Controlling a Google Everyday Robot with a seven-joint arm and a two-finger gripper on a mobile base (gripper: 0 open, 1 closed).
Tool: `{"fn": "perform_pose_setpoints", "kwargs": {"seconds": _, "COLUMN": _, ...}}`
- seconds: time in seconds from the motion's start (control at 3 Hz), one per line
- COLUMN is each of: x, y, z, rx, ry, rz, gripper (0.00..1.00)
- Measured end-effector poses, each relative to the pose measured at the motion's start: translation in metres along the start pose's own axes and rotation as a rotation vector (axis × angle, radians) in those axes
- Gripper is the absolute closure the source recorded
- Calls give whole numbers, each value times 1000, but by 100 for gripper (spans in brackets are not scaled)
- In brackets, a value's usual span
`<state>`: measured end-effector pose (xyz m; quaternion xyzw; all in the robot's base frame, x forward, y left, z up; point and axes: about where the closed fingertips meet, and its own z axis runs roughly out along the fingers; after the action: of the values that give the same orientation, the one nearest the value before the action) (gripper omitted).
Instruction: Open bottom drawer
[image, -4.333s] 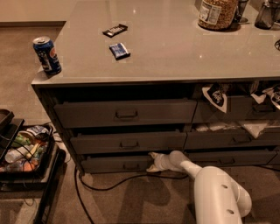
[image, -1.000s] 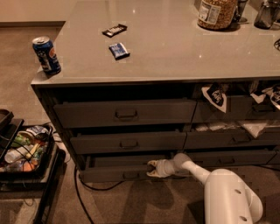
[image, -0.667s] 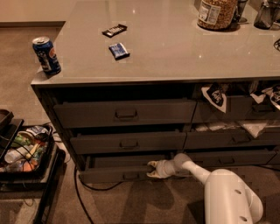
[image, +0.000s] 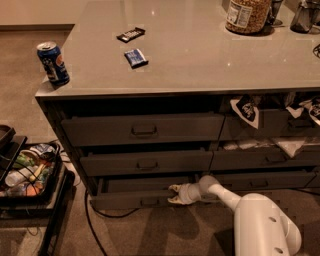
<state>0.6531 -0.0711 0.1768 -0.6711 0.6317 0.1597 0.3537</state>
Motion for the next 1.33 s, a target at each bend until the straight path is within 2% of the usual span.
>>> {"fn": "perform_pose_setpoints", "kwargs": {"seconds": 0.33, "x": -1, "y": 6, "z": -1, "rx": -9, "ry": -6, "rz": 3, "gripper": 100}}
{"fn": "perform_pose_setpoints", "kwargs": {"seconds": 0.67, "x": -2, "y": -1, "z": -9, "rx": 15, "ry": -3, "rz": -6, "gripper": 100}}
{"fn": "perform_pose_setpoints", "kwargs": {"seconds": 1.0, "x": -4, "y": 7, "z": -8, "rx": 53, "ry": 3, "rz": -13, "gripper": 100}}
{"fn": "perform_pose_setpoints", "kwargs": {"seconds": 1.33, "x": -7, "y": 27, "z": -11, "rx": 112, "ry": 1, "rz": -40, "gripper": 100}}
